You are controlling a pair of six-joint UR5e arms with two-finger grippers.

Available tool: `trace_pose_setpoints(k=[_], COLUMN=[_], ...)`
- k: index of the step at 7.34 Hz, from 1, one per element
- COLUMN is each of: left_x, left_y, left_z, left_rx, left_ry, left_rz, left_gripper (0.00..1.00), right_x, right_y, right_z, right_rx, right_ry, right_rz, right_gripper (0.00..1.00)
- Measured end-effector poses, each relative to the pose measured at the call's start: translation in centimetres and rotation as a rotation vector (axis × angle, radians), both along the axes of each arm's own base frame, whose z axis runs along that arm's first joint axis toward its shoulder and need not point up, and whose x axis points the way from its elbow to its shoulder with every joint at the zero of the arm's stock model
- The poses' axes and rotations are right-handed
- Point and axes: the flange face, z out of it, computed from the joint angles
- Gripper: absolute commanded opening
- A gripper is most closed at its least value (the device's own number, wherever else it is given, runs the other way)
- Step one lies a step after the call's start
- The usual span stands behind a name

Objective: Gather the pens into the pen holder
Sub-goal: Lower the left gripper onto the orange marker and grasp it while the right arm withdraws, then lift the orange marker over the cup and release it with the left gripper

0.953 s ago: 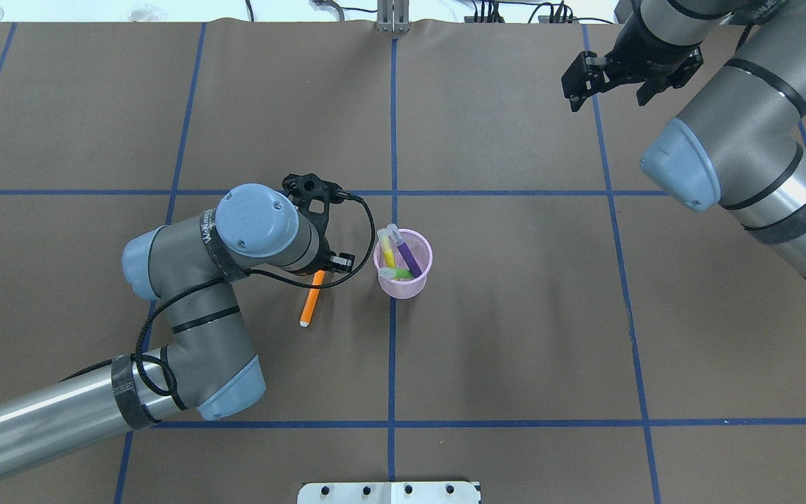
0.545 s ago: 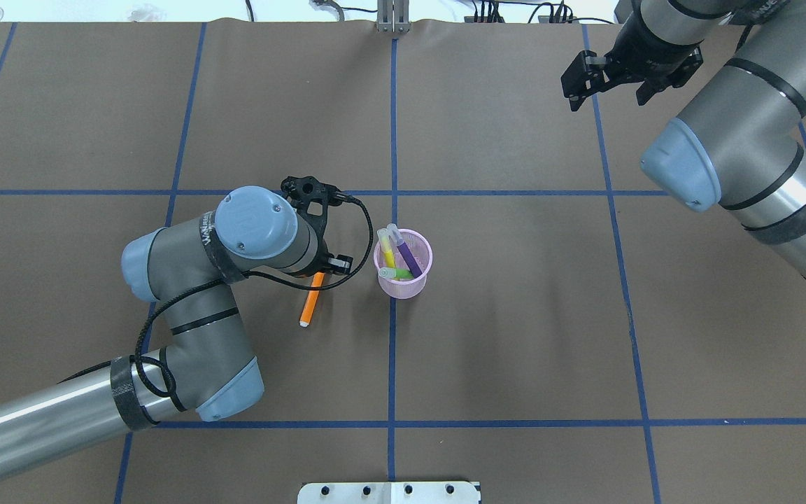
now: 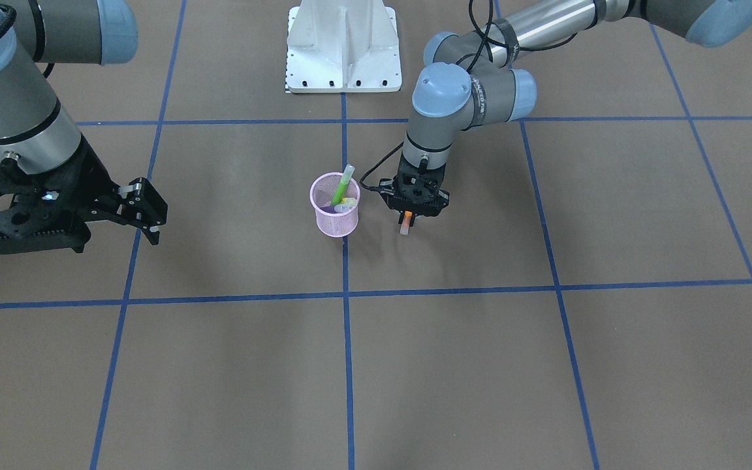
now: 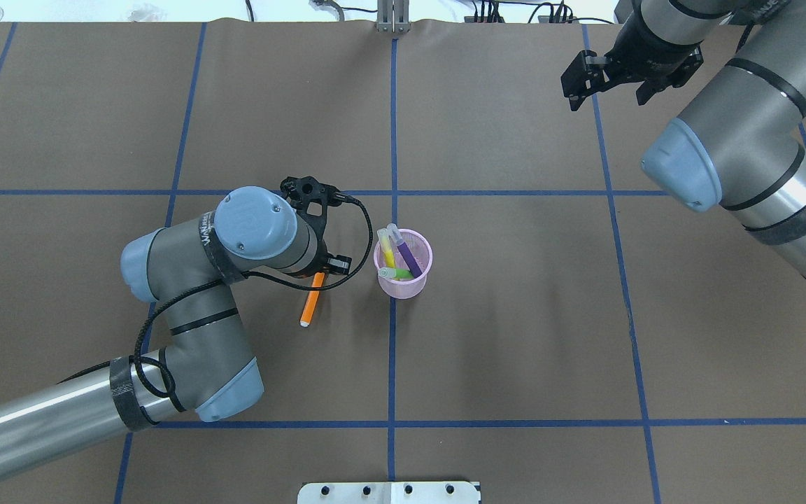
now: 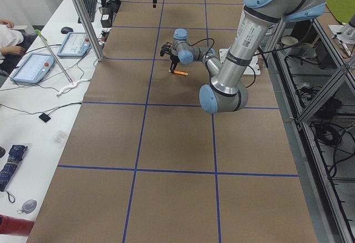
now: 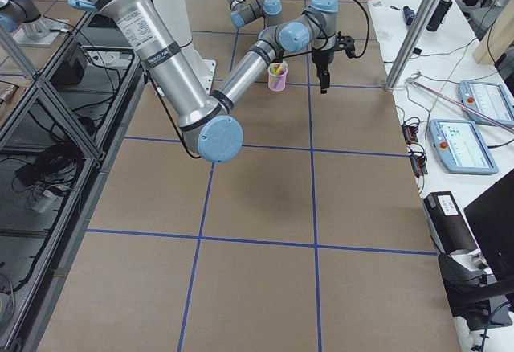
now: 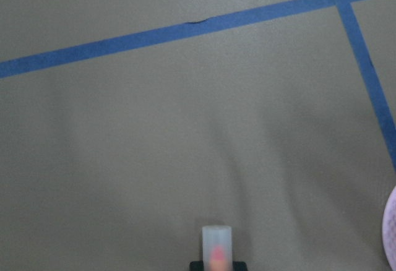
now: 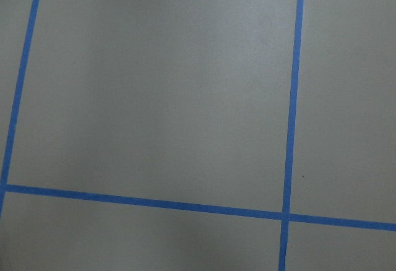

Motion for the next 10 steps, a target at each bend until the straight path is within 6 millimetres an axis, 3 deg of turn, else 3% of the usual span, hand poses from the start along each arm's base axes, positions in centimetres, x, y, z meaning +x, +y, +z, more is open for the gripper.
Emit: trace_pose_setpoints(k=[2, 4, 5, 7, 10], left_x=[-2.2, -5.3, -6.1, -6.1, -5.3], left_y=[0.1, 0.8, 1.1, 0.9, 0.1], left_z=[-3.6, -8.8, -10.4, -11.2, -10.6], left_rx=[0.081, 0.283, 0.374, 0.525, 0.656], left_ry=[0.056, 0.172, 0.278, 0.487, 0.622], left_rz=[-0.010, -0.022, -0.035, -0.088, -0.163], left_gripper=[0.00, 0.00, 0.00, 0.00, 0.00], right_x=[0.0, 0.0, 0.0, 0.0, 0.0], right_y=[0.0, 0.0, 0.0, 0.0, 0.0], right_z=[0.0, 0.0, 0.1, 0.2, 0.3], right_rx=[0.001, 0.006, 0.009, 0.011, 0.012], right_ry=[-0.001, -0.004, -0.005, -0.006, -0.006], right_rz=[0.000, 0.000, 0.000, -0.002, -0.001], right_gripper=[1.00, 1.00, 1.00, 1.00, 1.00])
